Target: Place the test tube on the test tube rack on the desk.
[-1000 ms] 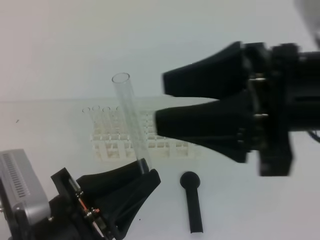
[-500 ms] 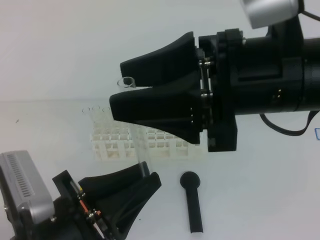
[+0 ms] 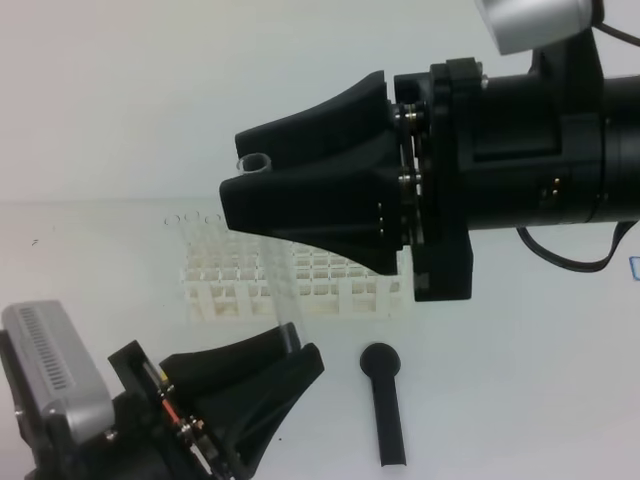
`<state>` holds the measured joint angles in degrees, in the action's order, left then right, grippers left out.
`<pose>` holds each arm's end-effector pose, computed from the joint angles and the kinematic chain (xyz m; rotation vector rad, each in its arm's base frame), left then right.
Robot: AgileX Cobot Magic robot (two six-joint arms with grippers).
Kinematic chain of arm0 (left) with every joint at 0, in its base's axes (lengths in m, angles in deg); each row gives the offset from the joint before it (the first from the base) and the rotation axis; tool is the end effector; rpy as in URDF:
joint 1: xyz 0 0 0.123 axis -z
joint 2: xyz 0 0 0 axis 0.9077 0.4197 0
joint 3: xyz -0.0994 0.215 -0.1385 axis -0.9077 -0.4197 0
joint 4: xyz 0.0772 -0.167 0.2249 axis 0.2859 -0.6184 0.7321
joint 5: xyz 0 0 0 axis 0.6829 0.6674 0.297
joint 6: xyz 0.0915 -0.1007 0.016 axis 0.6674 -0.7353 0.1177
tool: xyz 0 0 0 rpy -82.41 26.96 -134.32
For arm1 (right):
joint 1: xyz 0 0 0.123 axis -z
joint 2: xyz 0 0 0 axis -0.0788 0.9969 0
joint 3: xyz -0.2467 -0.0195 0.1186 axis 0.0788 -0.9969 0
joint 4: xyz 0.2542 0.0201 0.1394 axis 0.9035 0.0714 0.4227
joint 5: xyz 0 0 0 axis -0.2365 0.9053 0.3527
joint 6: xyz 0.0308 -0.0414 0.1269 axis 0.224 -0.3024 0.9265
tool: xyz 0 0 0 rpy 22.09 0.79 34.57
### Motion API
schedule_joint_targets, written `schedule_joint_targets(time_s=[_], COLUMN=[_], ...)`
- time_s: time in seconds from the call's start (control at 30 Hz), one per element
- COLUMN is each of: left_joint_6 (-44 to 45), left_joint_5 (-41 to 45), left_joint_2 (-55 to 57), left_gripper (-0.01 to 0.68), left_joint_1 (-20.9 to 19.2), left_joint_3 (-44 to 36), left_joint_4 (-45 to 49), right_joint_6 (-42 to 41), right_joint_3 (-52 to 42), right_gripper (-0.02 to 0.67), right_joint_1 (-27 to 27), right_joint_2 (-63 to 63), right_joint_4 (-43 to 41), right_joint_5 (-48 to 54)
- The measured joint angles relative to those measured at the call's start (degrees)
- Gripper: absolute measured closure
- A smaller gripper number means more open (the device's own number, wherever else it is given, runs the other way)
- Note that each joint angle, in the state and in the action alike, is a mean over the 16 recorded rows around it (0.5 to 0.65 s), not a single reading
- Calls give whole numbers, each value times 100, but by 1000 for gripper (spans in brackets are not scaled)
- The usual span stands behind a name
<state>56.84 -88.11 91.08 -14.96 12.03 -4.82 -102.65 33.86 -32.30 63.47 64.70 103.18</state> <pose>0.1343 -0.2158 0.2501 0.7290 1.2655 -1.0199 0.2406 0.3075 0.3810 -1.1320 1.4080 1.1998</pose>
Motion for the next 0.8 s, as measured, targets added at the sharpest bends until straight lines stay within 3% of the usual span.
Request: schedule_joint_targets(time_s=[0.8], left_joint_6=[-26], left_joint_5=[-563], left_joint_2=[447], left_gripper=[565], left_joint_1=[0], left_joint_3=[10], left_joint_4=[-157], right_joint_6=[370], right_joint_3=[0], right_gripper=[440], right_joint_1=[0], right_joint_2=[13], right_joint_4=[-80], right_joint_5=[-59])
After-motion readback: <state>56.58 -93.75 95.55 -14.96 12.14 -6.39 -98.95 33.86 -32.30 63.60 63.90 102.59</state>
